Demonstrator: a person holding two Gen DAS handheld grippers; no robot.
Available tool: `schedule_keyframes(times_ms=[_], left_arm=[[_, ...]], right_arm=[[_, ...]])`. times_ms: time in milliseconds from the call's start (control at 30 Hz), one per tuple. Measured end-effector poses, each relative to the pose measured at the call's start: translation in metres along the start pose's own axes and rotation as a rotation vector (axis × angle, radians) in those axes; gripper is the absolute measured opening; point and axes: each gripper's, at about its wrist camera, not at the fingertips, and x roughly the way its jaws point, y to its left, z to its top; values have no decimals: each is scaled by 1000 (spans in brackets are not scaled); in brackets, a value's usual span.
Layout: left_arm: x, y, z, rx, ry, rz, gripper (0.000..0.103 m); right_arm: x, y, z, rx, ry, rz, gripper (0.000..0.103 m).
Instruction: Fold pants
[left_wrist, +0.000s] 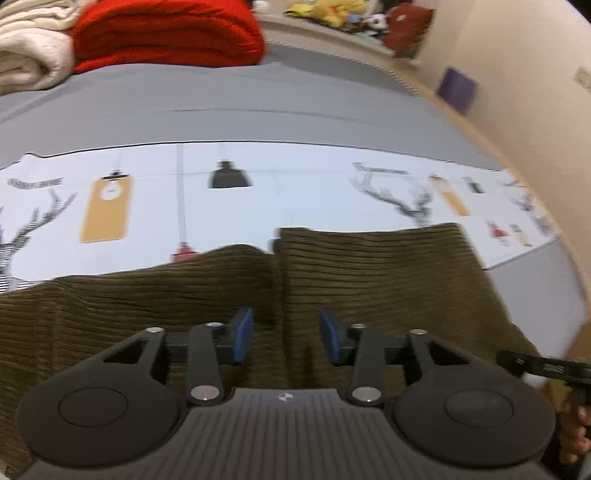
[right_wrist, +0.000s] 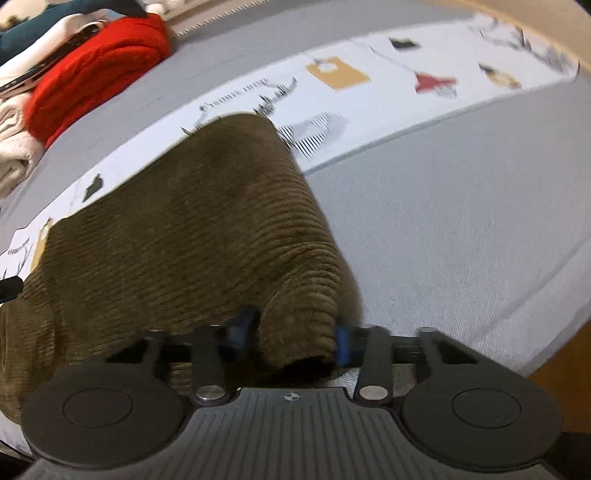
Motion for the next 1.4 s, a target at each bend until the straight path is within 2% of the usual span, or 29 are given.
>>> schedule_keyframes(times_ms=[67, 133, 233, 400, 433, 500, 600, 633, 667, 700, 767, 867, 967, 1067, 1167, 1200, 1333, 1400], left_arm=[[-6, -4, 1, 3, -9, -72, 78], [-13, -9, 0, 11, -15, -161, 87], [-20, -18, -2, 12, 17, -311, 93], [-23, -26, -2, -20, 61, -514, 93], [-23, -24, -1, -37, 61, -546, 94], [-23, -18, 2, -84, 46, -557, 100], [-13, -9, 3, -99, 70, -520, 99], [-9, -8, 2, -102, 82, -487, 92], [-2, -7, -1, -99, 107, -433, 77], [4, -6, -3, -103, 127, -405, 71], [11, -3, -6, -111, 146, -364, 46], [9, -1, -7, -56, 132, -312, 33], [2, 10, -7, -38, 117, -283, 30], [-13, 38, -8, -78, 109, -248, 30], [-27, 73, -3, -118, 70, -159, 30], [-34, 85, -2, -126, 55, -126, 30], [-57, 140, -9, -195, 41, -36, 30], [-72, 167, -17, -224, 39, 17, 30]], right_arm=[[-12, 13, -1, -71, -39, -14, 32], [-28, 34, -4, -185, -96, -41, 29], [-58, 71, -14, -342, -217, -51, 27], [-99, 148, -56, -658, -409, -48, 27], [-102, 162, -67, -716, -428, -42, 27], [-103, 189, -90, -814, -449, -35, 27], [-96, 212, -116, -896, -454, -15, 26], [-94, 218, -123, -924, -456, -15, 26], [-91, 223, -130, -952, -449, -10, 26], [-90, 227, -135, -968, -441, 0, 26], [-85, 232, -138, -990, -415, 12, 26], [-81, 237, -137, -999, -387, 19, 26], [-80, 245, -129, -992, -338, 67, 31], [-95, 248, -116, -947, -331, 204, 36], [-108, 237, -87, -854, -306, 343, 60], [-109, 235, -78, -829, -302, 350, 64], [-89, 222, -42, -759, -272, 302, 65], [-70, 218, -25, -698, -209, 287, 66]])
